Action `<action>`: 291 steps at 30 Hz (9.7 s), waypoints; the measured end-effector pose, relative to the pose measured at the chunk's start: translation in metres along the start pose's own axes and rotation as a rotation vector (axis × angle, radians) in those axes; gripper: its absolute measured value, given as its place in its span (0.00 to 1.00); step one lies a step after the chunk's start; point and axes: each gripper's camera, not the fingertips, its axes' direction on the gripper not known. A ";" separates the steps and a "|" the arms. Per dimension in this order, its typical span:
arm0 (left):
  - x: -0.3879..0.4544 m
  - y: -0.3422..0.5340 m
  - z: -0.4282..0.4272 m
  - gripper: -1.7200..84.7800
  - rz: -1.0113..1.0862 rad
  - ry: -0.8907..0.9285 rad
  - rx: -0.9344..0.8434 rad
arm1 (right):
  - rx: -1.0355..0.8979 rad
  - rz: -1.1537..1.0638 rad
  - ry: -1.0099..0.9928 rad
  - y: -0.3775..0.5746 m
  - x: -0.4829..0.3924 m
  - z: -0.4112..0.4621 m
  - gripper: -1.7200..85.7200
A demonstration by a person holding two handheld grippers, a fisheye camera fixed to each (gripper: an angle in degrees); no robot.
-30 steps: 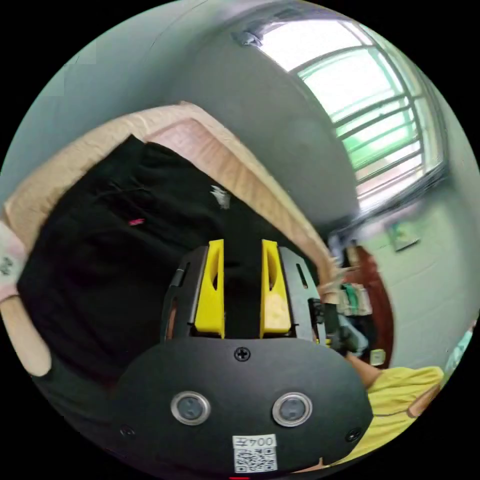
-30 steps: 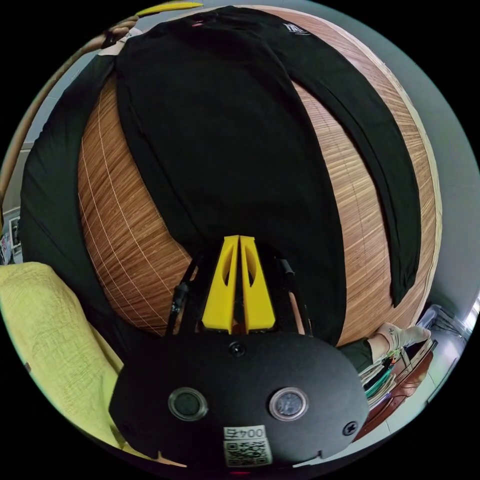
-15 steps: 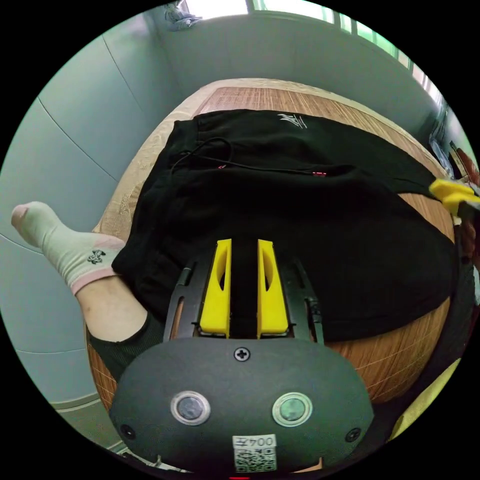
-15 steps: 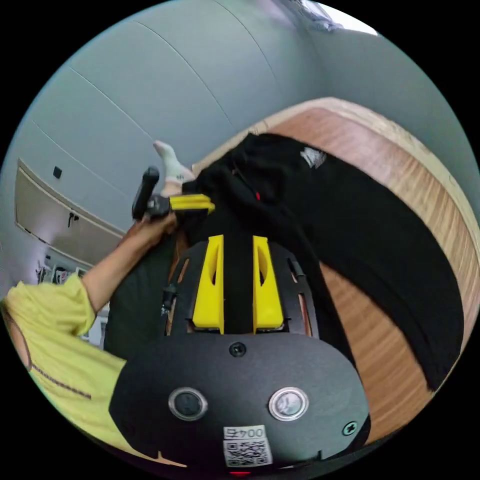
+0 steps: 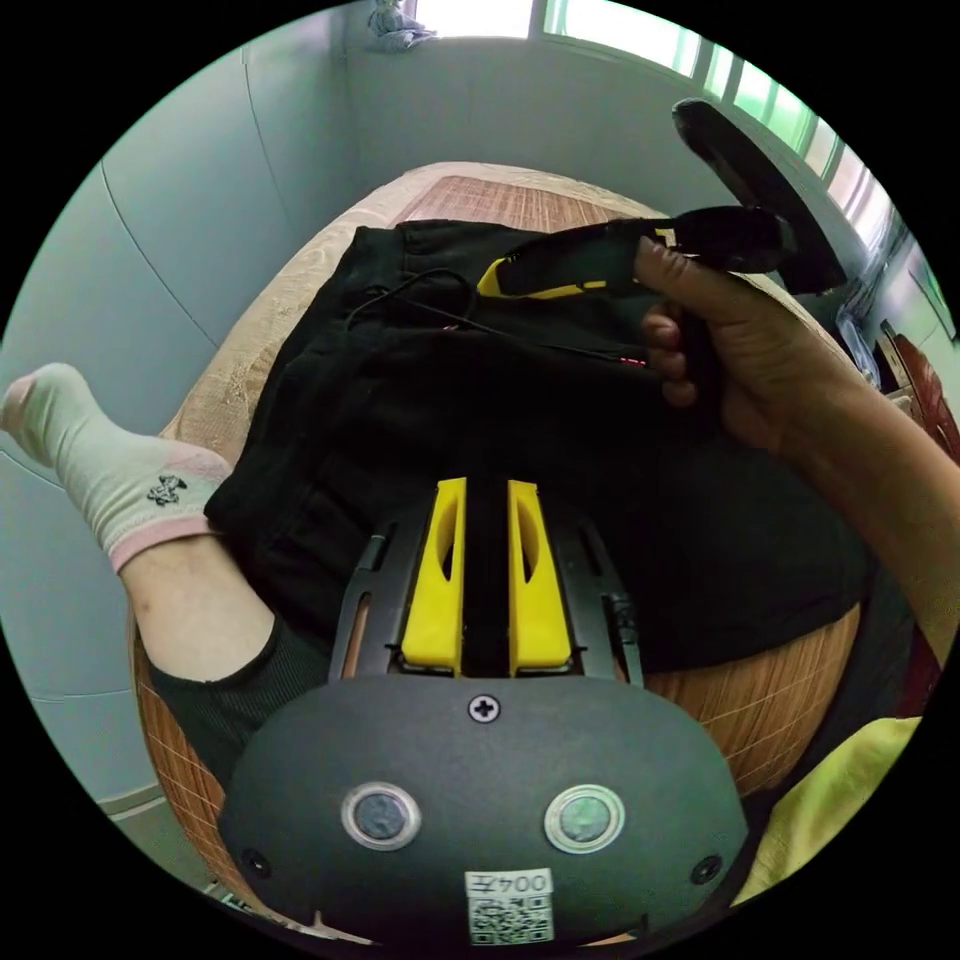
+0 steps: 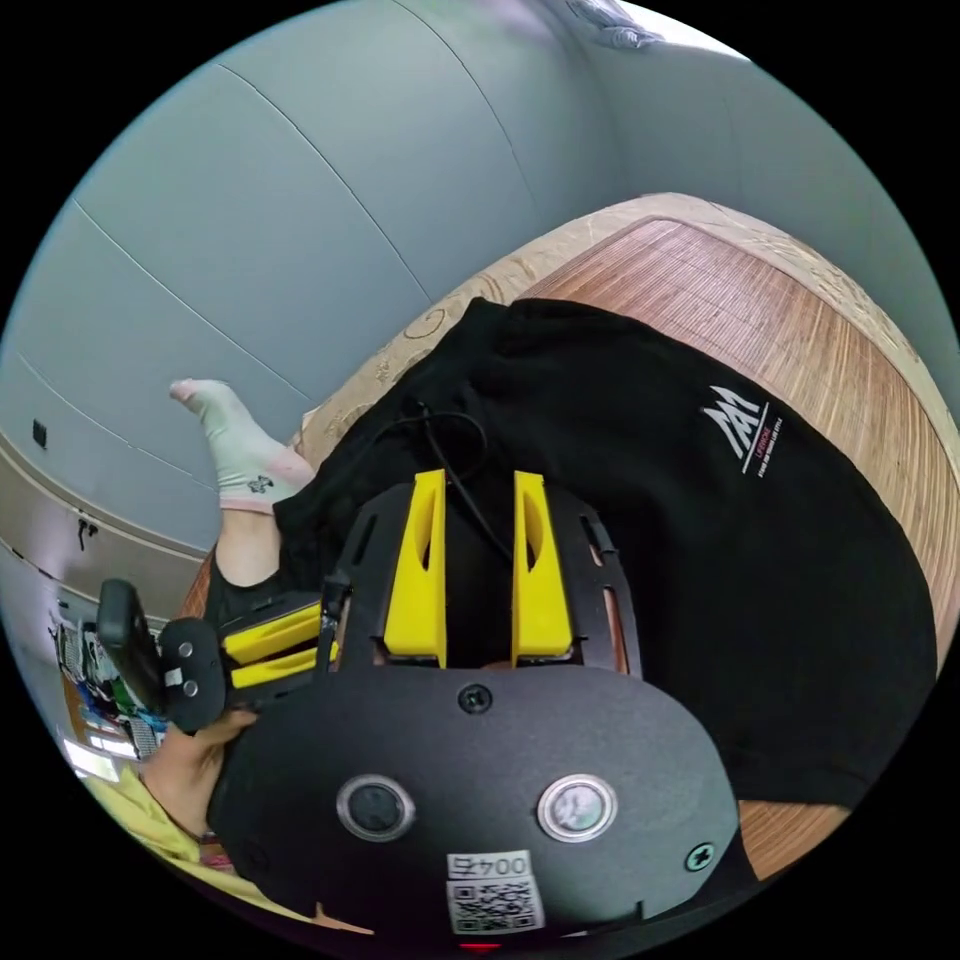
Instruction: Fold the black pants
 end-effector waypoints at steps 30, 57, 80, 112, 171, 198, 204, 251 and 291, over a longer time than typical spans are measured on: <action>-0.089 0.015 -0.008 0.05 -0.040 0.020 0.056 | -0.109 -0.149 0.139 0.236 0.033 -0.189 0.16; -0.303 -0.109 0.011 0.13 -0.730 0.168 0.153 | -0.060 0.049 0.199 0.410 0.091 -0.238 0.14; -0.047 -0.109 -0.065 0.15 0.288 0.101 0.156 | -0.054 0.076 0.243 0.445 0.090 -0.271 0.13; 0.285 0.114 -0.030 0.14 0.217 0.047 0.086 | -0.102 0.313 0.433 0.532 0.184 -0.395 0.21; 0.429 -0.314 0.089 0.18 0.615 -0.340 -0.155 | -0.580 0.041 0.124 0.378 0.359 -0.301 0.07; 0.472 -0.010 -0.090 0.03 0.517 -0.212 0.279 | -0.159 0.062 -0.219 0.470 0.425 -0.393 0.14; 0.456 0.081 -0.015 0.03 0.413 -0.239 0.214 | 0.094 0.072 0.104 0.473 0.445 -0.446 0.19; 0.429 0.180 -0.110 0.04 0.710 -0.334 0.140 | -0.113 0.374 -0.022 0.521 0.409 -0.470 0.01; 0.352 0.022 -0.021 0.10 0.190 -0.195 -0.231 | 0.031 0.650 0.463 0.460 0.365 -0.365 0.20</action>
